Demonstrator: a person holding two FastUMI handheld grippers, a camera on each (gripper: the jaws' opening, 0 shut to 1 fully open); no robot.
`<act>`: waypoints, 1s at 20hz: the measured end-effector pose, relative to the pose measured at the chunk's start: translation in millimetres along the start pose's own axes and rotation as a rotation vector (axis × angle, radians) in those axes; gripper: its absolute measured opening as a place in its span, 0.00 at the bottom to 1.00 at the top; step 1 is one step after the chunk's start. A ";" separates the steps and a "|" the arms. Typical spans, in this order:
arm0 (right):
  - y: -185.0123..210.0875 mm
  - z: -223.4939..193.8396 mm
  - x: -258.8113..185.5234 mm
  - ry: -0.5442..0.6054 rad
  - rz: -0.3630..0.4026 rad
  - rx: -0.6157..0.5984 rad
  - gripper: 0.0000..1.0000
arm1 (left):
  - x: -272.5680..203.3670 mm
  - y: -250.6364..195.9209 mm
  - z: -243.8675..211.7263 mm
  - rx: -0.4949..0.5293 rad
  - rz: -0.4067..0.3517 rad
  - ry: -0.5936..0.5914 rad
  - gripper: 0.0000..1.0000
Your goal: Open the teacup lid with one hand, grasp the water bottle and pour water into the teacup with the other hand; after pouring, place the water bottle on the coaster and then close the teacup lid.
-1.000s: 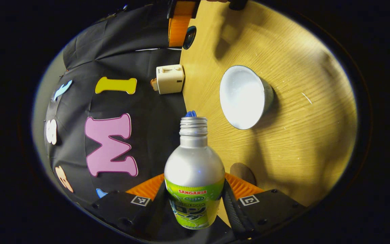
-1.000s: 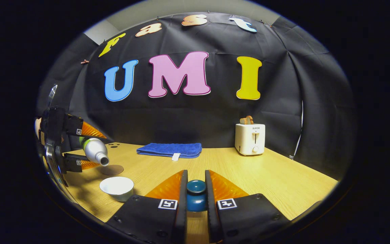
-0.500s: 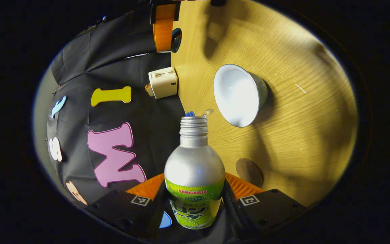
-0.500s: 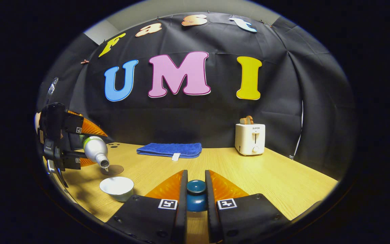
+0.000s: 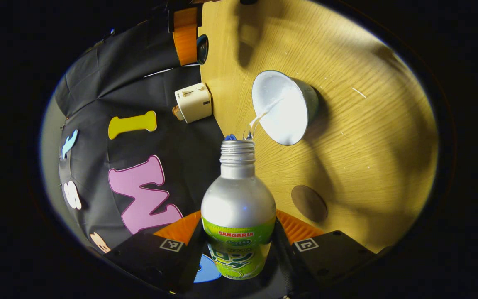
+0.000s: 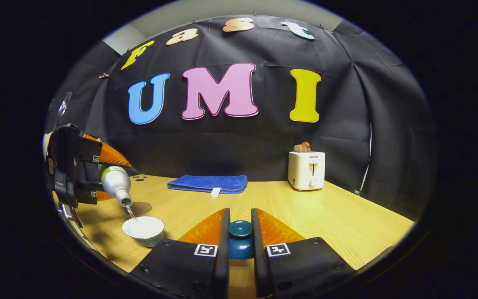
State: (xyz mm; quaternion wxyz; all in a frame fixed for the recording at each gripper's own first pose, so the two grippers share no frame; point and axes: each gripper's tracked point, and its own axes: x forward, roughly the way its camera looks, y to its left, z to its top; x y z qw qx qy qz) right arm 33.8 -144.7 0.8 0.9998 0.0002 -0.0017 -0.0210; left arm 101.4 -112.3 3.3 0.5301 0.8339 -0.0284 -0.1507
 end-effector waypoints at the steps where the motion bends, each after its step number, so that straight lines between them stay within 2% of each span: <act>1: -0.1 -0.1 0.0 0.000 0.000 0.000 0.28 | 0.0 0.7 -1.4 0.014 -0.003 -0.001 0.81; 5: 2.9 0.1 -1.8 0.001 0.015 0.001 0.28 | -0.3 3.1 -5.2 0.062 -0.004 0.001 0.82; 20: -2.3 0.1 -2.7 0.001 -0.004 0.000 0.28 | 6.9 18.1 -12.9 0.170 -0.020 0.012 0.82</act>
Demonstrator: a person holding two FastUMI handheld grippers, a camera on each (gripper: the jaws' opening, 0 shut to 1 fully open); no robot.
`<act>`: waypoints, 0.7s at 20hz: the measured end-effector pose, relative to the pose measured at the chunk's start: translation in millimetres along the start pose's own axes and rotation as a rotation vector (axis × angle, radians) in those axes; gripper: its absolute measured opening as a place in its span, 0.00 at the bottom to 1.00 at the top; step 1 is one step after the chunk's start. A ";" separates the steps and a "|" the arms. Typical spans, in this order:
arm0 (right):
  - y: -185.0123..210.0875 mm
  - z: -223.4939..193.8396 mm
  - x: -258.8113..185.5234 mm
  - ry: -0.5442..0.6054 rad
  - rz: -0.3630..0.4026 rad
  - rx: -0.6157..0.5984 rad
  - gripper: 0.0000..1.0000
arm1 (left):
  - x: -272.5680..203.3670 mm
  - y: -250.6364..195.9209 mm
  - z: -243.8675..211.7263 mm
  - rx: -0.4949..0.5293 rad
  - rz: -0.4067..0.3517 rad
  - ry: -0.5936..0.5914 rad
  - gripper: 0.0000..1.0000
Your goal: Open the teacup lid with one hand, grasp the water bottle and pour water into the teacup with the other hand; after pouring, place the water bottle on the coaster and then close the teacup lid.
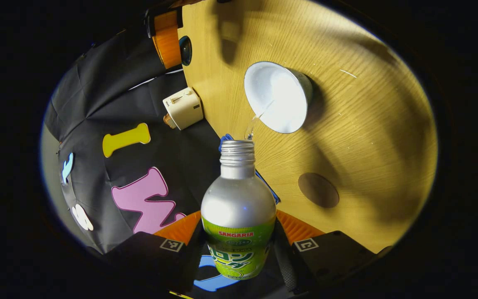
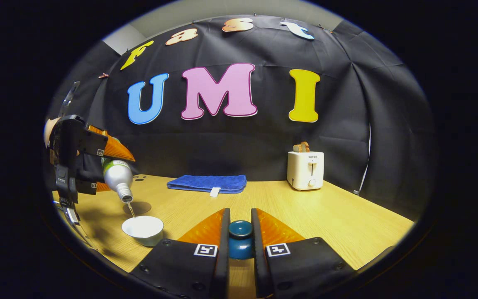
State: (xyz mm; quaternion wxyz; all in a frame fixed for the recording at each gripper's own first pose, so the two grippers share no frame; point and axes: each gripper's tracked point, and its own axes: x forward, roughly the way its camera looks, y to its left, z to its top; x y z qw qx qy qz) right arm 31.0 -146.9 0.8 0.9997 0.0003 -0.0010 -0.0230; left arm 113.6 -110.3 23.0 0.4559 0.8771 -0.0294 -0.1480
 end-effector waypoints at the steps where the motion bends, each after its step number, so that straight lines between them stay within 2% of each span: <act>1: -0.1 0.0 0.0 -0.001 0.000 0.000 0.28 | 0.9 1.4 -0.1 0.007 0.000 -0.001 0.82; 14: 4.5 -0.3 0.0 0.000 0.025 0.000 0.28 | 1.4 1.8 -0.2 0.041 -0.008 0.009 0.82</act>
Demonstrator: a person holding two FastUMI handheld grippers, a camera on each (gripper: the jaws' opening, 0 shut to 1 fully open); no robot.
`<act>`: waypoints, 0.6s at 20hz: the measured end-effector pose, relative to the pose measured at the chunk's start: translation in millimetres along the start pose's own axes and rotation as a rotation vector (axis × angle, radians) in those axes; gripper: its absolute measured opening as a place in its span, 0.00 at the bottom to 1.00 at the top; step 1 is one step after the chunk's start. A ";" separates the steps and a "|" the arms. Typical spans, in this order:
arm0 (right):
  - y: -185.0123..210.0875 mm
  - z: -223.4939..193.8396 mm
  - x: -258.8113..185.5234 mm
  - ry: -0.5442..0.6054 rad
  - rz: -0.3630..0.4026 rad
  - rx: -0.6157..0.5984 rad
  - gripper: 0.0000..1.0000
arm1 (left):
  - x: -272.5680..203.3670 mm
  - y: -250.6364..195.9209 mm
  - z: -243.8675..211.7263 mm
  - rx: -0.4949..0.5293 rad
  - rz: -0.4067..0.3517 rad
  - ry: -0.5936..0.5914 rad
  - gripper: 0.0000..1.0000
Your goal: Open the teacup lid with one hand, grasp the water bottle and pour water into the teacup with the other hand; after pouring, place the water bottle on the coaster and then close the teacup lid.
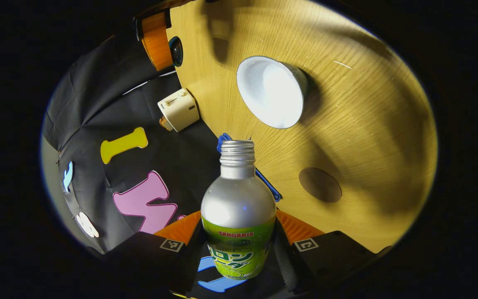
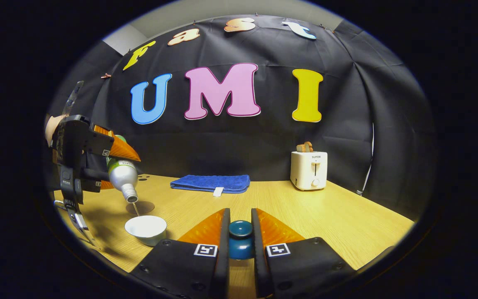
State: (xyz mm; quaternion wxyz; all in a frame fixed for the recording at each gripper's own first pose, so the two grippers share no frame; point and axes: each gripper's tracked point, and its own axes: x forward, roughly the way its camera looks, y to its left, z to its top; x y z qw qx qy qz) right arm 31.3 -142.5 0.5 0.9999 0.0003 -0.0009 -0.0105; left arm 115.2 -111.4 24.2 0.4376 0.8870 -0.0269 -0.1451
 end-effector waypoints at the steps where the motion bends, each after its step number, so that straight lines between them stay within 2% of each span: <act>1: -0.1 0.2 0.1 0.000 0.000 0.000 0.28 | 0.3 2.1 -0.5 0.002 0.003 0.000 0.81; 12: 0.1 -0.3 0.4 0.000 0.000 0.000 0.28 | -5.1 11.5 5.0 0.021 0.034 -0.011 0.82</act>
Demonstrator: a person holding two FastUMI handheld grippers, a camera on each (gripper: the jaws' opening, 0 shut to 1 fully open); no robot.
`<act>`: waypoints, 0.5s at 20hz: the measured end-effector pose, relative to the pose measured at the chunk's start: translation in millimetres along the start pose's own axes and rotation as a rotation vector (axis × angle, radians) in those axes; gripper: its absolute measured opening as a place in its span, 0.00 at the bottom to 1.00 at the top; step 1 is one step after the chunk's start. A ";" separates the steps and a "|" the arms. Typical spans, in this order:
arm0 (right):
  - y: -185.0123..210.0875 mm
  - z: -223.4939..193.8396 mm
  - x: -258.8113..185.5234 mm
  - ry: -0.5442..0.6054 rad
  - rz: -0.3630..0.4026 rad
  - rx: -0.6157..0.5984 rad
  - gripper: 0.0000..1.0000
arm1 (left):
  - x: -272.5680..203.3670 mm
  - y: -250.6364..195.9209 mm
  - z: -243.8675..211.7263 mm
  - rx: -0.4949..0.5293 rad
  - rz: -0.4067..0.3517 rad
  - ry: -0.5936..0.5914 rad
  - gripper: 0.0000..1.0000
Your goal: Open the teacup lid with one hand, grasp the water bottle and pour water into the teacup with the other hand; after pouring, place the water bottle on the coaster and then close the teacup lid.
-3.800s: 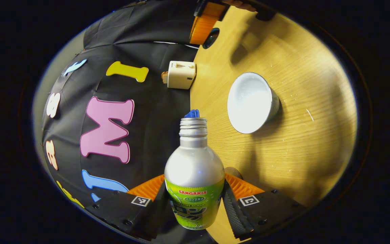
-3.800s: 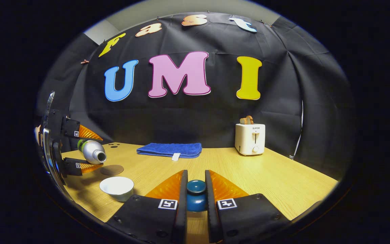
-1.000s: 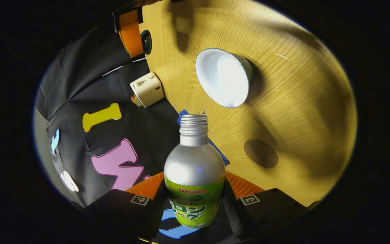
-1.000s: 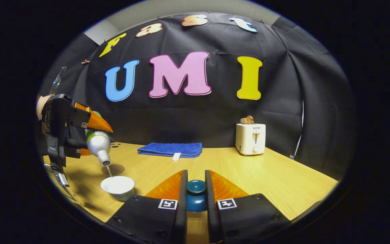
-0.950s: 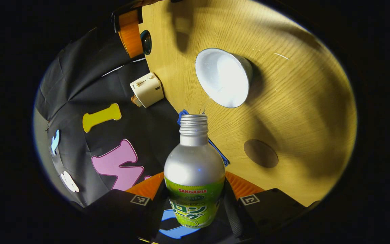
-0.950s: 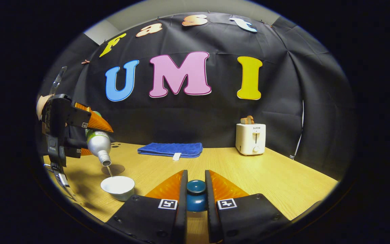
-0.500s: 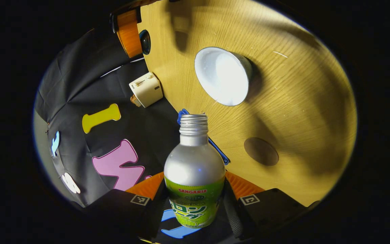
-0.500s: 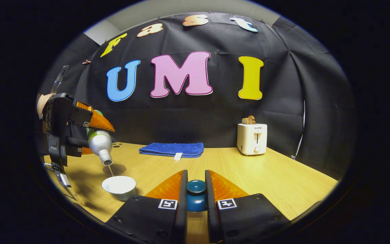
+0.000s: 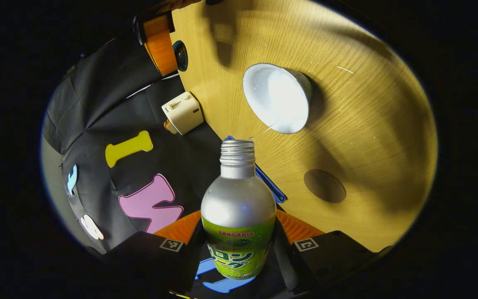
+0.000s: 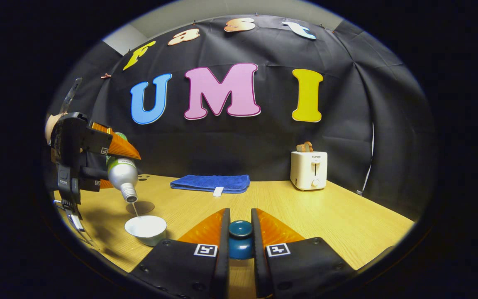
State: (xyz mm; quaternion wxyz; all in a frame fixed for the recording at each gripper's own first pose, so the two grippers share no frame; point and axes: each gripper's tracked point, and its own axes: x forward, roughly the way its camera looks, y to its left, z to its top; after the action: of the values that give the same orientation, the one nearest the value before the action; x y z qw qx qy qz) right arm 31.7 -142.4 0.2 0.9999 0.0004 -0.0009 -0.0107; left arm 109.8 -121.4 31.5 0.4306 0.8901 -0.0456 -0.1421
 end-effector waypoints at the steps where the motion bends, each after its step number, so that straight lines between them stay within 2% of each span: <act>1: 0.1 0.0 -0.4 0.000 0.000 0.000 0.28 | -0.7 0.8 0.0 0.002 0.004 -0.001 0.81; 5: -0.3 0.4 -0.2 0.000 0.000 0.000 0.28 | -2.9 5.8 1.3 0.022 0.018 -0.012 0.82; 10: -0.1 0.0 -0.1 0.000 0.001 0.000 0.28 | -3.4 4.0 1.4 0.001 0.015 -0.014 0.81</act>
State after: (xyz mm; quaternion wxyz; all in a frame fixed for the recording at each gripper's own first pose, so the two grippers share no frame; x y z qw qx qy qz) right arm 31.5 -142.5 0.3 0.9999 0.0004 -0.0008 -0.0105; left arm 106.3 -124.2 34.5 0.4309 0.8890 -0.0554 -0.1449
